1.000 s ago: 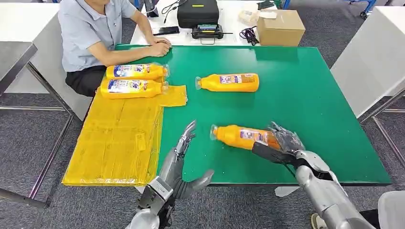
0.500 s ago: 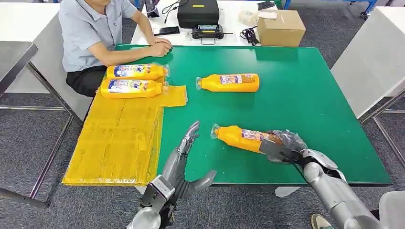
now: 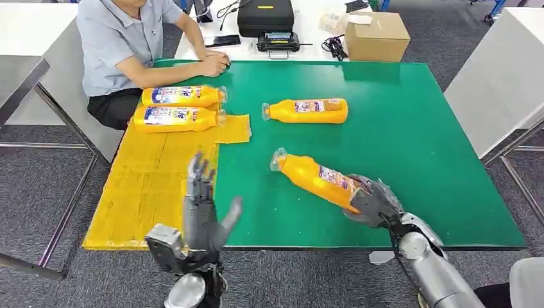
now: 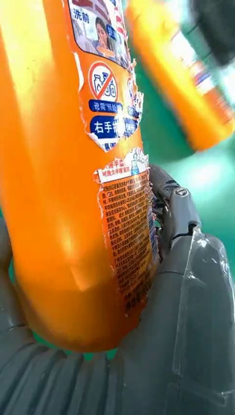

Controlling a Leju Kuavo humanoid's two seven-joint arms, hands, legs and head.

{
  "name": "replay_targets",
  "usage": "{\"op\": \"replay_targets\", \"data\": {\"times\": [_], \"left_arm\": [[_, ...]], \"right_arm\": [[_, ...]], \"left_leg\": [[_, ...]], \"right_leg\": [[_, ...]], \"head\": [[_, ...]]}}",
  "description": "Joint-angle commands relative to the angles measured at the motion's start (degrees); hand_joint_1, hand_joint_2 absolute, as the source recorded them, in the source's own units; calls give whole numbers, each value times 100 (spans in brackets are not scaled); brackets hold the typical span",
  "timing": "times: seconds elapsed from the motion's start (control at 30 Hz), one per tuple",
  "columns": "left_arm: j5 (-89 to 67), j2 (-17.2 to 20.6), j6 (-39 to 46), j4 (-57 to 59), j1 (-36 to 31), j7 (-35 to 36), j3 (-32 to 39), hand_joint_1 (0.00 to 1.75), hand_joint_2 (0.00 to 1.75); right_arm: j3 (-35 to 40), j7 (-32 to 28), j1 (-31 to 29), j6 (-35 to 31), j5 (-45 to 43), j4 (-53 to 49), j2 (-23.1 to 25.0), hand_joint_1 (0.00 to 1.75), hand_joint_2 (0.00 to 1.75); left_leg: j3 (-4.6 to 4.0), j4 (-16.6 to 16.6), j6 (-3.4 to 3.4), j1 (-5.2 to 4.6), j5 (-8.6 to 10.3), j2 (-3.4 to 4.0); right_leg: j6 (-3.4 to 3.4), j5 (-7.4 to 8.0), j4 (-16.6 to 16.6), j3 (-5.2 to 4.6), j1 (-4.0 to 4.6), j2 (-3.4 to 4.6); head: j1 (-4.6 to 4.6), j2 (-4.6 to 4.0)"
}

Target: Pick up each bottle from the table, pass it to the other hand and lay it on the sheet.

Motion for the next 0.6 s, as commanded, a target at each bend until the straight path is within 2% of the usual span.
{"op": "replay_targets", "data": {"times": [0.03, 0.2, 0.27, 0.33, 0.4, 0.6], "left_arm": [[704, 80, -86, 112, 406, 67, 710, 0, 175], [1664, 261, -1346, 513, 358, 1147, 435, 0, 175], [1689, 363, -1839, 769, 225, 1333, 175, 0, 175], [1573, 351, -1946, 929, 136, 1262, 62, 0, 175], [783, 376, -1862, 1250, -193, 911, -322, 0, 175], [-199, 153, -1726, 1730, -623, 613, -431, 0, 175]], "right_arm": [[-816, -98, 235, -2, -368, -944, 701, 175, 175], [-758, -250, 324, 410, -798, -990, 876, 175, 175], [-634, -364, 312, 693, -986, -920, 868, 175, 175], [-538, -364, 295, 734, -976, -854, 880, 175, 175], [-243, -409, 235, 931, -908, -697, 812, 175, 175], [397, -591, -76, 1245, -795, -237, 809, 175, 175]], "left_leg": [[28, -3, -17, 10, -16, 32], [22, -7, -13, 4, -9, 16], [30, -9, -17, 5, -12, 22], [23, -9, -15, 4, -7, 14], [25, -6, -17, 4, -9, 11], [41, 2, -25, 15, -19, 31]], "right_leg": [[-20, -6, -6, 20, 11, 28], [-16, -3, -9, 17, 5, 16], [-21, -4, -10, 24, 7, 21], [-18, -3, -9, 18, 6, 13], [-21, -7, -6, 19, 7, 9], [-30, -8, -7, 36, 17, 26]], "head": [[-2, 0], [0, 0], [0, 0], [0, 0], [0, 0], [0, 0]]}}
